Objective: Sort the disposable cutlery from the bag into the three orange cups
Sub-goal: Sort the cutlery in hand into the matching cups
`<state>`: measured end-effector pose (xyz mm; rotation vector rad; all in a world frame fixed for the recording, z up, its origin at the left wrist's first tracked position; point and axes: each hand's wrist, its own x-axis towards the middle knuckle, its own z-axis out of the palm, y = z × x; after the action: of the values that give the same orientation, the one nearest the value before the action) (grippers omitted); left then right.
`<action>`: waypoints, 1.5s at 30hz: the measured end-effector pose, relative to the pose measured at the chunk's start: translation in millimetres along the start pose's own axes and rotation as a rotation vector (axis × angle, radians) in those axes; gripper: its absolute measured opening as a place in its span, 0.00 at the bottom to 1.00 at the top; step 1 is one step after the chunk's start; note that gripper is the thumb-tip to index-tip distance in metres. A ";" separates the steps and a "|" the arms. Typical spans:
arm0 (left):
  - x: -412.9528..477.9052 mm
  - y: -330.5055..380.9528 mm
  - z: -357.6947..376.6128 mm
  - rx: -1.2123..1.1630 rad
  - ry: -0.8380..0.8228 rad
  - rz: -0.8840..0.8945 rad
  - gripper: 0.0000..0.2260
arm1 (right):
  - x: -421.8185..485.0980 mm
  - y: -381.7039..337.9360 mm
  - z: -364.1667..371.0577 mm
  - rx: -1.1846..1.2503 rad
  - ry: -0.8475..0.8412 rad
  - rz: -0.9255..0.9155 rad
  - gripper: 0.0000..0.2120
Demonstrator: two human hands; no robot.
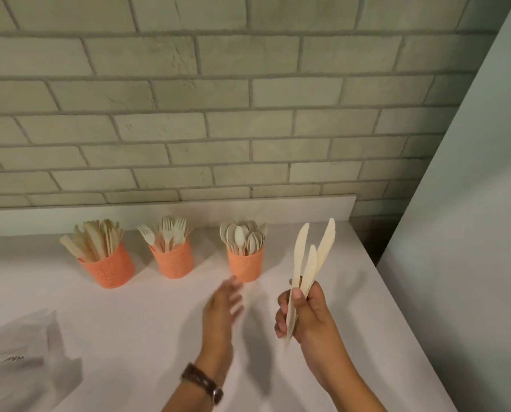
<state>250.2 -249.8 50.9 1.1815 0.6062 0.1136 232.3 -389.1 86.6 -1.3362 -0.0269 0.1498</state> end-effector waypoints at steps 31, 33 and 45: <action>0.7 83.2 -218.0 -0.126 -0.030 -0.051 0.12 | -5.6 85.0 194.5 -0.480 -0.041 -0.038 0.12; 10.0 101.3 -248.9 -0.116 -0.034 -0.016 0.12 | -0.3 90.3 216.9 -0.508 -0.039 -0.036 0.10; 45.2 187.8 -366.1 -0.171 0.018 0.148 0.14 | 99.3 90.1 330.1 -0.729 0.052 -0.036 0.09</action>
<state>147.3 146.4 112.5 1.0596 0.5136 0.2966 287.4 -37.5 69.7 -2.0658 -0.0660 0.0748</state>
